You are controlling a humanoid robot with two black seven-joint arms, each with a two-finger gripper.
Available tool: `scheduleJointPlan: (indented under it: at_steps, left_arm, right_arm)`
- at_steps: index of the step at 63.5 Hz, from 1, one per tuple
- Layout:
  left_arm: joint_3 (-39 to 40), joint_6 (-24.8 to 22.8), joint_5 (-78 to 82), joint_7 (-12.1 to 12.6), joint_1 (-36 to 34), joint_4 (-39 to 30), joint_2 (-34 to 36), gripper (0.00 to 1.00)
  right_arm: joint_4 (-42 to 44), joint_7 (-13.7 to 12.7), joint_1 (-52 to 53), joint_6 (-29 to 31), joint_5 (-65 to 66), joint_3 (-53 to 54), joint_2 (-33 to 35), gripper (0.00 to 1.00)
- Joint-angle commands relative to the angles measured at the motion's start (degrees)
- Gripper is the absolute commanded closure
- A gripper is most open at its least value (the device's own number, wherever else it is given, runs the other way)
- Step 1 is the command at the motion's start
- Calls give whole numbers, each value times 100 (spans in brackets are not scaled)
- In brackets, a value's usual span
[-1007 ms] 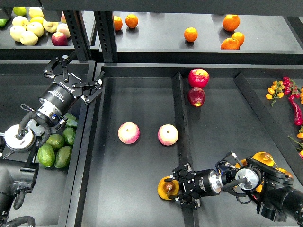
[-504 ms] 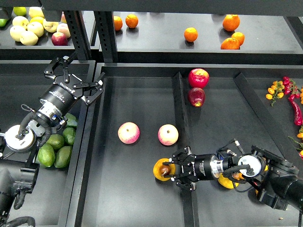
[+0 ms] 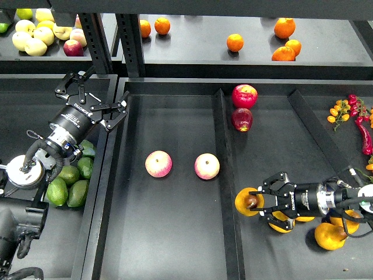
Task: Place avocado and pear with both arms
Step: 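Carry the halved fruit with the right gripper to the halves pile, then open the right gripper to release the halved fruit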
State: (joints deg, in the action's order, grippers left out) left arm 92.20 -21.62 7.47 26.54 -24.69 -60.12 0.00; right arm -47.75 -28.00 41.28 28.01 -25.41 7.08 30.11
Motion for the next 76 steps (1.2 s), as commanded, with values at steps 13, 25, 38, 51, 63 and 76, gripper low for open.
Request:
scheduleJointPlan:
  at_steps: [13, 25, 38, 51, 63, 76]
  left_arm:
    - [9, 0, 0, 0, 0, 0, 0, 1]
    - [0, 0, 0, 0, 0, 0, 0, 1]
    - [9, 9, 0, 0, 0, 0, 0, 1]
    - [9, 18, 0, 0, 0, 0, 0, 1]
    - [9, 18, 0, 0, 0, -8, 0, 1]
    - [9, 9, 0, -9, 0, -8, 0, 1]
  right_arm:
    - [-77, 0, -410, -1, 0, -277, 206, 83]
    - [37, 0, -612, -1, 18, -321, 83, 81]
    - [195, 0, -744, -1, 53, -374, -14, 72]
    - [204, 0, -761, -1, 211, -365, -14, 51]
    - [204, 0, -788, -1, 229, -339, -49, 47]
    - [143, 0, -726, -1, 220, -269, 21, 27]
